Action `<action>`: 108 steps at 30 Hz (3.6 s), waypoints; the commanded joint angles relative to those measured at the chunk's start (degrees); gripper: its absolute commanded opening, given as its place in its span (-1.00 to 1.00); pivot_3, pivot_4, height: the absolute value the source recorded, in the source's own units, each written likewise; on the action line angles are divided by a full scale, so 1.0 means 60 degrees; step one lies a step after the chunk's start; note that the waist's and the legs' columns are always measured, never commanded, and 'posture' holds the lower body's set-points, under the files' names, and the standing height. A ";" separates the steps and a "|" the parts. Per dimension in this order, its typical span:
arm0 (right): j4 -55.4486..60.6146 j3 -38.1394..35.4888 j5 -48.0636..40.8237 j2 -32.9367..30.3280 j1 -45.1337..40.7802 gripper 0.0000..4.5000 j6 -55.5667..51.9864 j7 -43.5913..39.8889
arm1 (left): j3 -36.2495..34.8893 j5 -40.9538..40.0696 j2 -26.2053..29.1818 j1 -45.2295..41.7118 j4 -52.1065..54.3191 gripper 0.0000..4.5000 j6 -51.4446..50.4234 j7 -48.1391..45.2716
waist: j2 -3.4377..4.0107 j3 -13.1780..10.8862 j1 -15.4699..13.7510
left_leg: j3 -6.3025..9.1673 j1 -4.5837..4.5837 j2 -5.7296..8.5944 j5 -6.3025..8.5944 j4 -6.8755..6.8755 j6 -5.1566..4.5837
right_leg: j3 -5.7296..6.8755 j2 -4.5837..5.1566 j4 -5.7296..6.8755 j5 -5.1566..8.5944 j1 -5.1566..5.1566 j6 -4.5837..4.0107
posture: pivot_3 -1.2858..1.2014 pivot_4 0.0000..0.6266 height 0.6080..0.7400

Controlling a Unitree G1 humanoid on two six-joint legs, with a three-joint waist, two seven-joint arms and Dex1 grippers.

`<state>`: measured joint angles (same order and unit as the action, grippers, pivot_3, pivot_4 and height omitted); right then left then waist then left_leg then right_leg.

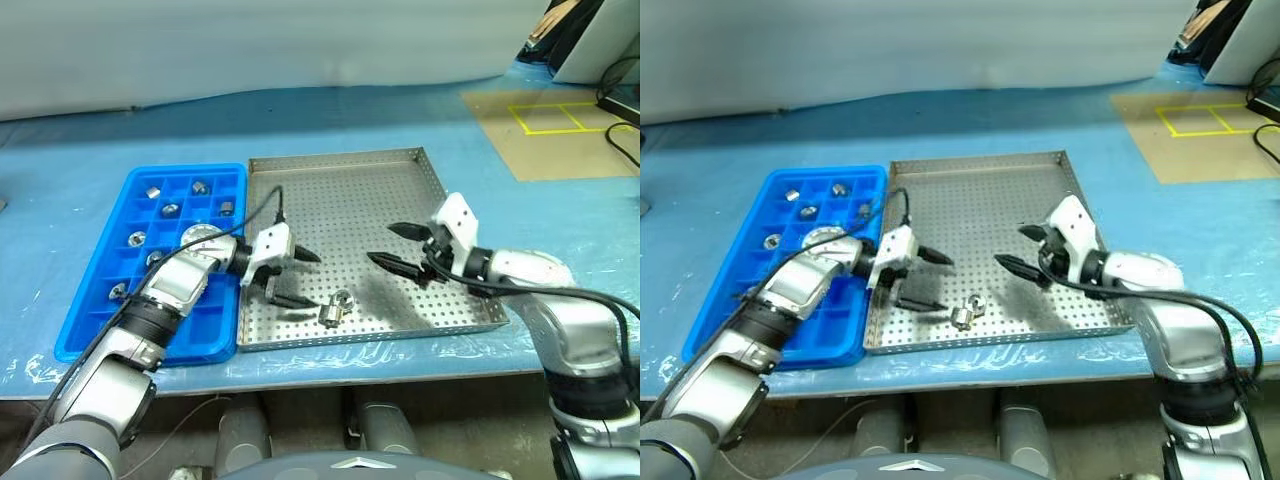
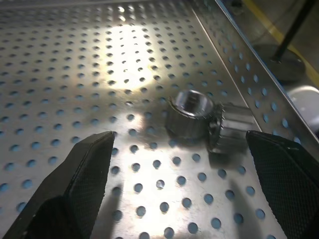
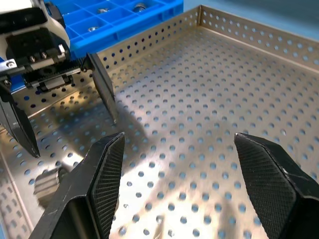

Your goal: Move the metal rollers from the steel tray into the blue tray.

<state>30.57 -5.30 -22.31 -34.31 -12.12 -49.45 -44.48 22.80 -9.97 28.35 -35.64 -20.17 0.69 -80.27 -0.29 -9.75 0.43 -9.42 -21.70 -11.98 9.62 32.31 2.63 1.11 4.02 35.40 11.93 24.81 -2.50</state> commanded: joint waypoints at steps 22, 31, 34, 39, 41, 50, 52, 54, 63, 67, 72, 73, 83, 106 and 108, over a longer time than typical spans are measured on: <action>0.0217 -0.0839 -0.0148 -0.0187 0.3874 0.62 0.2186 0.0795 | 0.0070 0.0798 -0.1697 -0.0819 -0.2162 1.00 0.2074 -0.1035 | 0.0002 0.0006 0.0163 | -0.0040 0.0070 0.0023 0.0059 0.0016 -0.0093 | -0.0005 0.0046 -0.0124 0.0019 -0.0135 0.0096 | -0.40 -0.52 1.00; -0.0001 -0.0319 0.0481 0.0178 0.4863 0.62 0.3622 0.1107 | 0.0064 0.1154 -0.2167 -0.0967 -0.3460 1.00 0.2968 -0.0991 | -0.0002 0.0027 0.0417 | -0.0038 0.0061 0.0018 0.0065 0.0008 -0.0103 | 0.0003 0.0035 -0.0136 0.0031 -0.0134 0.0115 | -0.43 -0.52 1.00; 0.0019 -0.0087 0.0675 0.0326 0.5037 0.62 0.3806 0.1348 | 0.0062 0.1222 -0.2272 -0.0945 -0.3697 1.00 0.3185 -0.0970 | 0.0001 0.0057 0.0498 | -0.0038 0.0063 0.0018 0.0067 0.0003 -0.0106 | 0.0007 0.0036 -0.0139 0.0034 -0.0136 0.0121 | -0.43 -0.52 1.00; -0.0459 0.0048 0.0802 0.0346 0.4951 0.62 0.4192 0.1430 | 0.0041 0.1316 -0.2351 -0.0916 -0.3901 1.00 0.3450 -0.0962 | -0.0013 0.0090 0.0638 | -0.0037 0.0065 0.0022 0.0080 0.0019 -0.0126 | 0.0006 0.0042 -0.0157 0.0037 -0.0154 0.0126 | -0.43 -0.52 1.00; -0.0739 0.0046 0.0833 0.0324 0.4882 0.62 0.4380 0.1388 | 0.0000 0.1330 -0.2349 -0.0931 -0.3900 1.00 0.3460 -0.0945 | -0.0024 0.0106 0.0660 | -0.0037 0.0067 0.0022 0.0082 0.0022 -0.0129 | 0.0005 0.0042 -0.0160 0.0037 -0.0159 0.0127 | -0.43 -0.52 1.00; -0.0594 0.0026 0.0704 0.0197 0.4892 0.62 0.4492 0.1342 | -0.0561 0.1227 -0.1887 -0.1110 -0.3580 1.00 0.3153 -0.0333 | -0.0055 0.0129 0.0707 | -0.0037 0.0069 0.0020 0.0085 0.0021 -0.0134 | 0.0007 0.0040 -0.0167 0.0038 -0.0166 0.0128 | -0.41 -0.52 1.00; -0.0578 0.0034 0.0695 0.0198 0.4900 0.62 0.4501 0.1339 | -0.0839 0.1045 -0.1715 -0.1175 -0.3436 1.00 0.2895 -0.0168 | -0.0054 0.0128 0.0737 | -0.0036 0.0066 0.0018 0.0085 0.0017 -0.0134 | 0.0013 0.0039 -0.0167 0.0038 -0.0163 0.0128 | -0.41 -0.52 1.00; -0.0568 0.0051 0.0690 0.0204 0.4904 0.62 0.4504 0.1338 | -0.1060 0.0899 -0.1532 -0.1156 -0.3184 1.00 0.2623 -0.0112 | -0.0055 0.0128 0.0752 | -0.0036 0.0056 0.0018 0.0087 0.0017 -0.0136 | 0.0016 0.0040 -0.0169 0.0037 -0.0157 0.0126 | -0.40 -0.52 1.00; -0.0567 0.0097 0.0661 0.0207 0.4834 0.62 0.4441 0.1330 | -0.0909 0.0539 -0.0574 -0.0079 -0.0353 1.00 0.0773 -0.0588 | -0.0051 0.0130 0.0792 | -0.0038 0.0039 0.0014 0.0110 -0.0020 -0.0164 | 0.0035 0.0043 -0.0265 -0.0005 -0.0179 0.0054 | -0.39 -0.52 1.00; -0.0584 0.0112 0.0683 0.0209 0.4764 0.62 0.4411 0.1347 | -0.0753 0.0458 -0.0743 0.0056 0.0500 1.00 0.0095 -0.0338 | -0.0051 0.0130 0.0795 | -0.0041 0.0029 0.0018 0.0128 -0.0015 -0.0176 | 0.0034 0.0050 -0.0285 -0.0006 -0.0184 0.0053 | -0.40 -0.52 1.00; -0.0586 0.0104 0.0705 0.0242 0.4731 0.62 0.4381 0.1433 | -0.0500 0.0511 -0.0920 0.0291 0.1142 1.00 -0.0634 -0.0032 | -0.0048 0.0131 0.0831 | -0.0045 0.0037 0.0014 0.0130 -0.0015 -0.0175 | 0.0034 0.0048 -0.0284 -0.0006 -0.0186 0.0053 | -0.40 -0.52 1.00; -0.0583 0.0102 0.0706 0.0249 0.4736 0.62 0.4378 0.1454 | -0.0474 0.0531 -0.0932 0.0323 0.1193 1.00 -0.0807 0.0060 | -0.0047 0.0131 0.0838 | -0.0045 0.0039 0.0014 0.0131 -0.0016 -0.0174 | 0.0034 0.0047 -0.0284 -0.0006 -0.0187 0.0053 | -0.40 -0.52 1.00; -0.0682 0.0186 0.0759 0.0268 0.4571 0.62 0.4282 0.1654 | -0.0583 0.1032 -0.0691 0.0174 -0.0722 1.00 -0.0021 0.0730 | -0.0047 0.0131 0.0861 | -0.0047 0.0038 0.0018 0.0133 -0.0012 -0.0172 | 0.0032 0.0048 -0.0288 -0.0002 -0.0190 0.0061 | -0.40 -0.52 1.00; -0.0956 0.0259 0.0830 0.0259 0.4172 0.63 0.4226 0.1641 | -0.0544 0.0927 -0.1207 0.0443 -0.0950 0.91 0.0319 0.0867 | -0.0022 0.0147 0.0902 | -0.0047 0.0086 0.0016 0.0145 -0.0015 -0.0165 | 0.0031 0.0047 -0.0297 0.0037 -0.0237 0.0126 | -0.40 -0.52 1.00; -0.0984 0.0262 0.0829 0.0259 0.4145 0.63 0.4232 0.1633 | -0.0543 0.0866 -0.1168 0.0477 -0.0705 0.74 0.0115 0.0787 | -0.0022 0.0146 0.0915 | -0.0047 0.0084 0.0016 0.0146 -0.0017 -0.0164 | 0.0031 0.0047 -0.0301 0.0036 -0.0236 0.0124 | -0.40 -0.52 1.00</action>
<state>25.32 -3.82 -18.09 -32.46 12.32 -23.84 -34.69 20.26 -3.57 20.80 -33.04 -26.78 2.33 -74.86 -0.42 -8.87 5.92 -9.70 -21.20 -11.89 10.51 32.20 1.65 1.30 4.30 33.58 12.12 23.40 -1.79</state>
